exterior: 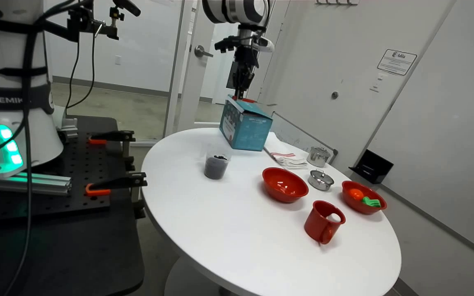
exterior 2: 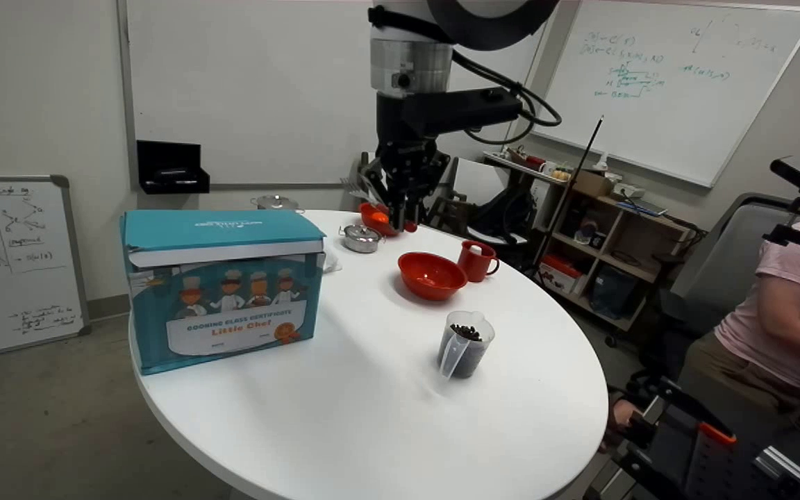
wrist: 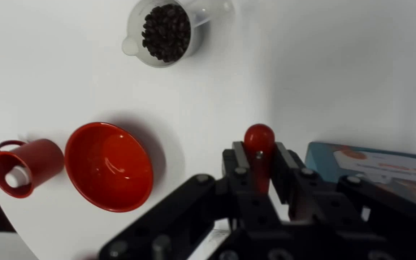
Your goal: Remove the fork from the red bowl and put it on the table
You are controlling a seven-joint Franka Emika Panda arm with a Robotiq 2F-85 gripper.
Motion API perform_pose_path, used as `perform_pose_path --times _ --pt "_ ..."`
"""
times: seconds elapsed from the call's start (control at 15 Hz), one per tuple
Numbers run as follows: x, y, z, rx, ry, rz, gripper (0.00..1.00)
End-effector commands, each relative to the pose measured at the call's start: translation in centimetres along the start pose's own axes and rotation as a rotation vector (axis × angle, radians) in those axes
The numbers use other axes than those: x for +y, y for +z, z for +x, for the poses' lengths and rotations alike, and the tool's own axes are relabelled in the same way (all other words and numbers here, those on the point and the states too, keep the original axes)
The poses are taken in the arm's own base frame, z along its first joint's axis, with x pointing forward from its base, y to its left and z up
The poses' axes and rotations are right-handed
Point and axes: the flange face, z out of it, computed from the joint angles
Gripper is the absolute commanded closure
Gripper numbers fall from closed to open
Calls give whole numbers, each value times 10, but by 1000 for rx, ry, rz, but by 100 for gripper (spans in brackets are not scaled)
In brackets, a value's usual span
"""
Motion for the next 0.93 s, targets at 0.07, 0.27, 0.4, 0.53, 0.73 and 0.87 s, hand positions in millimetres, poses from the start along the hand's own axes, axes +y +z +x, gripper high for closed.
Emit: perform_pose_path --times 0.07,0.27,0.4,0.53,0.73,0.87 --pt "-9 1 2 -11 -66 27 93" --pt "18 25 20 -74 28 72 93" --pt "36 39 32 -127 89 120 93" --pt "47 49 47 -169 150 176 93" --pt "48 57 69 -202 192 231 93" --pt "42 63 79 -210 157 245 93"
